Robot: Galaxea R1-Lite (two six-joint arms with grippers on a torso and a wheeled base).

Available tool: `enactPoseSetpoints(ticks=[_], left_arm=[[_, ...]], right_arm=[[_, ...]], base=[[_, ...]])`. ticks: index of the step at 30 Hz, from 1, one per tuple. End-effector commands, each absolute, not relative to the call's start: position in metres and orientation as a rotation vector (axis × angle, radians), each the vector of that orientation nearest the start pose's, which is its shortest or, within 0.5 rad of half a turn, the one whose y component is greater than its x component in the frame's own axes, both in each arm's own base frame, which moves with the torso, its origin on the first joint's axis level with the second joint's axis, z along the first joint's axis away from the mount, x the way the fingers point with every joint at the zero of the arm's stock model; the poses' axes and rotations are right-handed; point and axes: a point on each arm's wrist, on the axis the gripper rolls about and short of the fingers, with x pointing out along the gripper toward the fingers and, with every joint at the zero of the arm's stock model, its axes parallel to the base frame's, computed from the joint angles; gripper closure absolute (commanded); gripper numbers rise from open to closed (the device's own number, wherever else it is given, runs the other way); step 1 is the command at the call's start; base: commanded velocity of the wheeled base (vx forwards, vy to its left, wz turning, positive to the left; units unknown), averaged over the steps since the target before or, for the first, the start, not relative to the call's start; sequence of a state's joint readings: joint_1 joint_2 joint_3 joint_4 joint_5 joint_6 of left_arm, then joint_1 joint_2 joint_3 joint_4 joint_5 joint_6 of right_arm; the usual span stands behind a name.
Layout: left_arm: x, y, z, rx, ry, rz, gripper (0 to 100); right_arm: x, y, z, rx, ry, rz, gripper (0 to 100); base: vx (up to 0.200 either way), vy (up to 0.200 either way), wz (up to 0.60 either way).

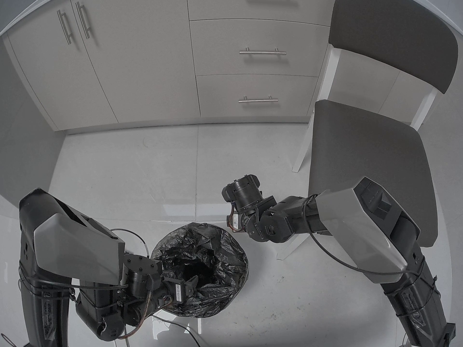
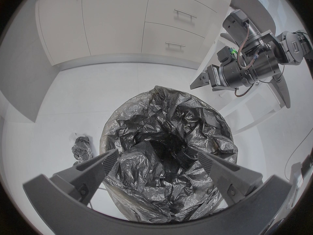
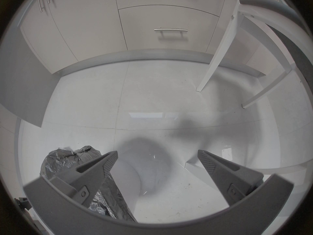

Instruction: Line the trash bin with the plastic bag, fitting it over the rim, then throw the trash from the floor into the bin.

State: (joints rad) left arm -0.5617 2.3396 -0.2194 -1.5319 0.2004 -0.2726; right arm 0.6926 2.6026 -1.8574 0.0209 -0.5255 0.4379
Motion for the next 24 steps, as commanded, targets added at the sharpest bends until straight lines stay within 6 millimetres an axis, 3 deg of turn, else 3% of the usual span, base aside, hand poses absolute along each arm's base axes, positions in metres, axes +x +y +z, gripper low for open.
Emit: enactPoseSetpoints(ticks=[1,2,5,6,7,10,17,24], left_arm=[[0.228,-0.138,-0.03,-0.043,0.591,-0.271,0],[0.228,-0.138,-0.03,-0.043,0.591,-0.271,0],[0.228,-0.138,-0.029,-0.044,0.59,-0.272,0],[0.228,-0.138,-0.03,-0.043,0.591,-0.271,0],[0.228,-0.138,-0.03,-0.043,0.591,-0.271,0],[0.228,-0.138,-0.03,-0.043,0.591,-0.271,0],[0.227,-0.137,-0.03,-0.042,0.593,-0.268,0],[0.229,-0.137,-0.03,-0.045,0.591,-0.265,0]], right_arm=[[0.391,0.318,0.039,0.017,0.636,0.036,0],[0.391,0.318,0.039,0.017,0.636,0.036,0],[0.35,0.324,0.074,0.04,0.702,0.214,0],[0.347,0.325,0.076,0.041,0.708,0.231,0],[0.331,0.326,0.082,0.035,0.738,0.301,0],[0.314,0.333,0.072,0.003,0.772,0.337,0],[0.342,0.331,0.03,0.002,0.757,0.249,0],[0.357,0.317,0.016,0.0,0.776,0.2,0]], base=[[0.0,0.0,0.0],[0.0,0.0,0.0],[0.0,0.0,0.0],[0.0,0.0,0.0],[0.0,0.0,0.0],[0.0,0.0,0.0],[0.0,0.0,0.0],[0.0,0.0,0.0]])
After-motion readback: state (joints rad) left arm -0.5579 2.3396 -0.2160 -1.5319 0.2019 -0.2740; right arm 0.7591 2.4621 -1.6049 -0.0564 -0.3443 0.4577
